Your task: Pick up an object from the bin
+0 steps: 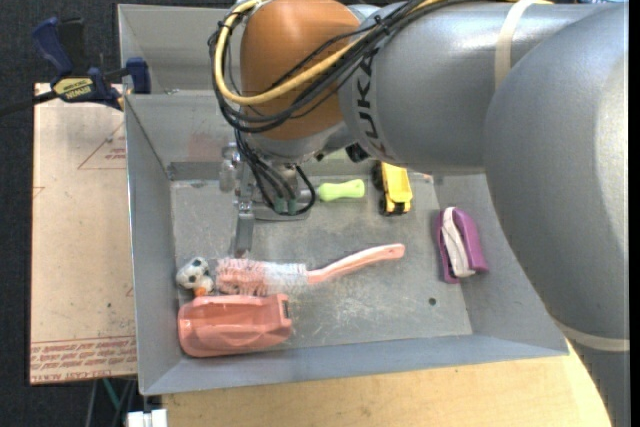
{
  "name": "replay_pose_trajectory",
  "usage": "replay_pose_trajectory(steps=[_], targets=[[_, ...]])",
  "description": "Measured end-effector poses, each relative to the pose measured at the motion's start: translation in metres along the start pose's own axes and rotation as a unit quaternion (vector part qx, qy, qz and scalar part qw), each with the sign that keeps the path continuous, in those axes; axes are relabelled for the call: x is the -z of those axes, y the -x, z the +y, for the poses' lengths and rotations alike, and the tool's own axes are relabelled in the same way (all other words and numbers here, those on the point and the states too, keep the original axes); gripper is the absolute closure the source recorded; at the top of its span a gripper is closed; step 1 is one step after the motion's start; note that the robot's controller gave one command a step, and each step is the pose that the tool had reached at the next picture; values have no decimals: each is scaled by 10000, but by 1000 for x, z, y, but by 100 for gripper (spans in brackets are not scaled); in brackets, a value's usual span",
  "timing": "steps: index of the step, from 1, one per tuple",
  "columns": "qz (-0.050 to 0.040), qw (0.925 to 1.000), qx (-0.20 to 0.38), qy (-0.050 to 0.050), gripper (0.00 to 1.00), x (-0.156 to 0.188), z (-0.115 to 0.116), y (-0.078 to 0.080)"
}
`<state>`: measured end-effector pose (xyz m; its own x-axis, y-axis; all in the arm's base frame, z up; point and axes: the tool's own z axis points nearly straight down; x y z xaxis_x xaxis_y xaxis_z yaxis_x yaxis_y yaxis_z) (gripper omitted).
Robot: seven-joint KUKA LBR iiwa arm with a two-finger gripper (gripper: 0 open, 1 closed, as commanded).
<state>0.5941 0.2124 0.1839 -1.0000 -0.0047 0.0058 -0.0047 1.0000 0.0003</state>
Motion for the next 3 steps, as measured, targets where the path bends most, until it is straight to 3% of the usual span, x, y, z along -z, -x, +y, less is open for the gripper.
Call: replay_pose_trajectory(steps=[1, 2, 3], targets=[[-40, 10000, -21, 8, 0, 5, -2, 2], [-87, 9993, 362, 10, 0, -112, -27, -18], [-109, 9986, 509, 32, 0, -79, -22, -29]])
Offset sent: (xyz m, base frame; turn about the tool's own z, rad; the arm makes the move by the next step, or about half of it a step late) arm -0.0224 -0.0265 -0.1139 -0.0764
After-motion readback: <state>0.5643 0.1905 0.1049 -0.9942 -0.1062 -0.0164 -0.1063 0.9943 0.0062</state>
